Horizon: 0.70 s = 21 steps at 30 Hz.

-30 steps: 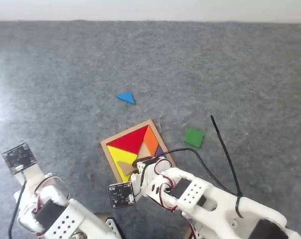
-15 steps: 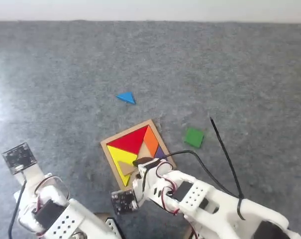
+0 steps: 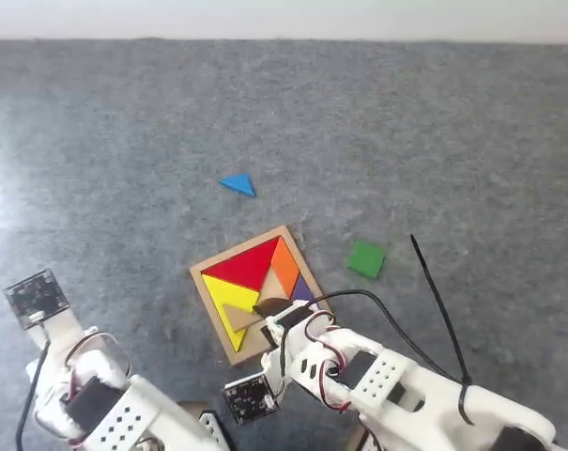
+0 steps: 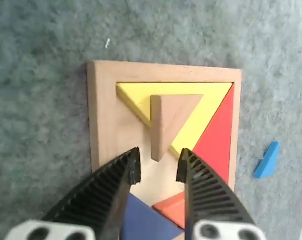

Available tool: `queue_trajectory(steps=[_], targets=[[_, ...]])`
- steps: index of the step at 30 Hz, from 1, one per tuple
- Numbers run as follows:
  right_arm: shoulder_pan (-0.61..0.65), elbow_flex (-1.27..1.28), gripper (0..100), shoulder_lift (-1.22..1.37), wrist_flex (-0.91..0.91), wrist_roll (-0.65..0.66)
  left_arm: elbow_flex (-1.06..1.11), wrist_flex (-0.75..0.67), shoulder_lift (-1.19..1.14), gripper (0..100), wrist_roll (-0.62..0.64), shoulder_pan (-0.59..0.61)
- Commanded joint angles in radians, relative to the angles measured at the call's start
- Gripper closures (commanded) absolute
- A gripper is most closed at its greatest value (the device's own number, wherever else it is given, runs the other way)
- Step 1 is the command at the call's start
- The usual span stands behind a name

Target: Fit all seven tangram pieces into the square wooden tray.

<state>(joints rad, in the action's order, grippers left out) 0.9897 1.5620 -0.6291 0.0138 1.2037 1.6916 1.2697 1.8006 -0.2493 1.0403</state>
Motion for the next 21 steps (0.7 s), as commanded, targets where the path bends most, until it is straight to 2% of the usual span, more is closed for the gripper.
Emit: queue_trajectory(steps=[1,6,12,21], targets=[[-0.027,-0.100,85.9,0.124,-0.039,0.011,-0.021,0.006,0.018,98,-0.006,0.005],[-0.036,-0.063,85.9,0.151,-0.139,0.015,-0.021,0.006,0.018,98,-0.006,0.003],[-0.010,0.069,85.9,0.145,-0.386,0.017,-0.021,0.006,0.018,98,-0.006,0.005],[-0.010,0.046,85.9,0.186,-0.392,0.015,-0.021,0.006,0.018,99,-0.005,0.006]])
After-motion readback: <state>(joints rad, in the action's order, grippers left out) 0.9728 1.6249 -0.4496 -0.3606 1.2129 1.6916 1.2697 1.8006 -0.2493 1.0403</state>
